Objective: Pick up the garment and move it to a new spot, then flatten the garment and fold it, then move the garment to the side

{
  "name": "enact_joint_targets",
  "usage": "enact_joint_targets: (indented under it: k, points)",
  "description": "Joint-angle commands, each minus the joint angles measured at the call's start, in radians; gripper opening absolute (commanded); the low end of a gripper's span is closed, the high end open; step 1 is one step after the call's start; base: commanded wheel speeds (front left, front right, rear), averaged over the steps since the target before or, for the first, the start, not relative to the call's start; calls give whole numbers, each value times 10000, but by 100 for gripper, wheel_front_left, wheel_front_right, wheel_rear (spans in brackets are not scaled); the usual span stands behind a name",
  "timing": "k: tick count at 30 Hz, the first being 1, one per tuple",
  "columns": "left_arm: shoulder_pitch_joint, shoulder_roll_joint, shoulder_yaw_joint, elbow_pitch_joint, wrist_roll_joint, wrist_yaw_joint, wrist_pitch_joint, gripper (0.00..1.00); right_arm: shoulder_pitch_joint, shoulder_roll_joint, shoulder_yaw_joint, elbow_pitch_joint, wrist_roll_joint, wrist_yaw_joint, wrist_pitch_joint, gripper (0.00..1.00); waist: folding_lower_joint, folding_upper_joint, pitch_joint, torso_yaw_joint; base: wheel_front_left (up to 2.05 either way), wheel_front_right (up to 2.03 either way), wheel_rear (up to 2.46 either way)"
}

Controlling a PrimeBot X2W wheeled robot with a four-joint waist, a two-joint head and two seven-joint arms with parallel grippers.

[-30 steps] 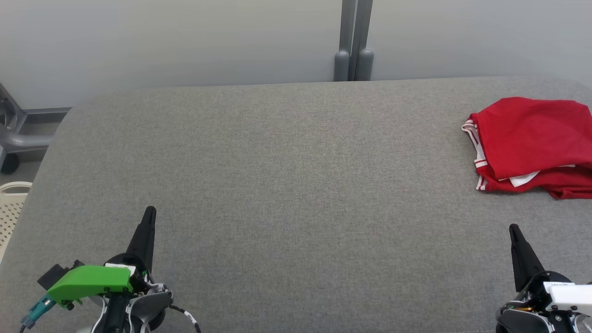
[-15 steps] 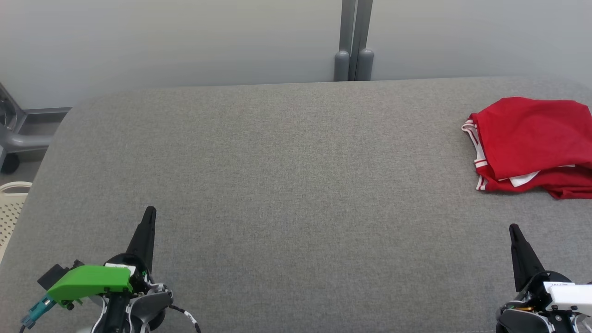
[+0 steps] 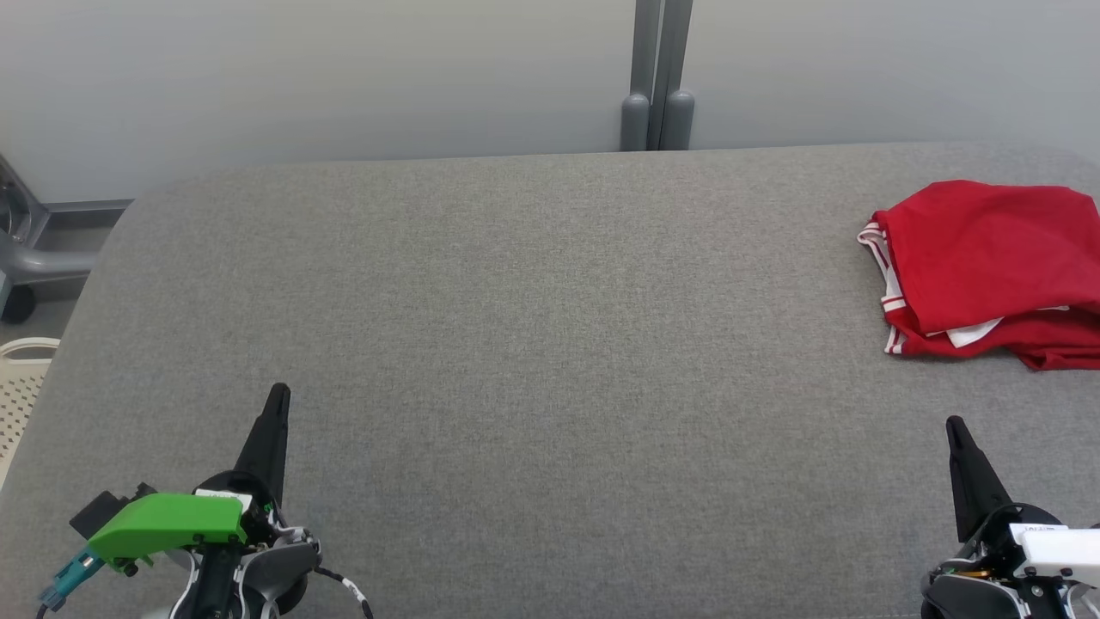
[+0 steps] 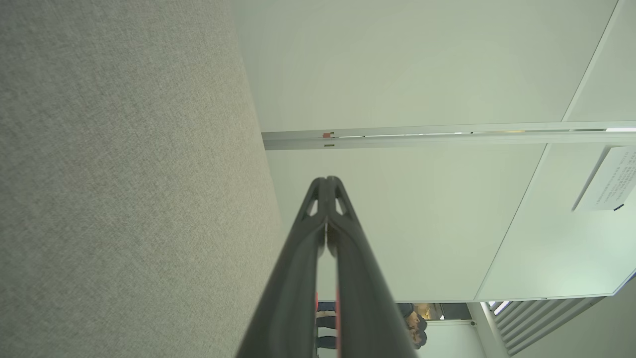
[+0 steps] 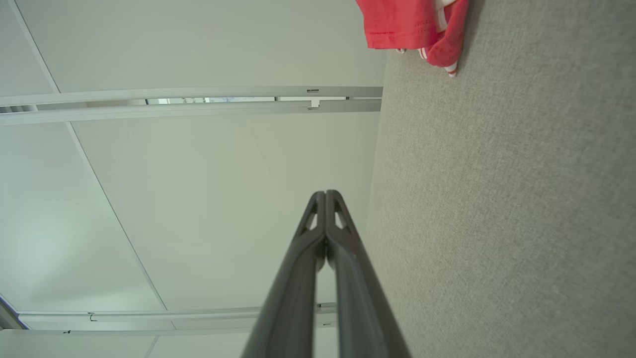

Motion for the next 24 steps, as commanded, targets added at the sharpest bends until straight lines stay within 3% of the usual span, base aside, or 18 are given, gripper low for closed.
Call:
enact_joint_targets:
  k: [1, 24]
  points:
    - [-138, 55, 39, -16, -30, -73, 14, 0, 106, -54, 10, -59, 80, 4, -34, 0, 0, 0, 0, 0, 0, 0, 0]
    - [-138, 55, 38, -17, -30, -73, 13, 0, 119, -107, 74, -68, 124, 4, -102, 0, 0, 0, 0, 0, 0, 0, 0]
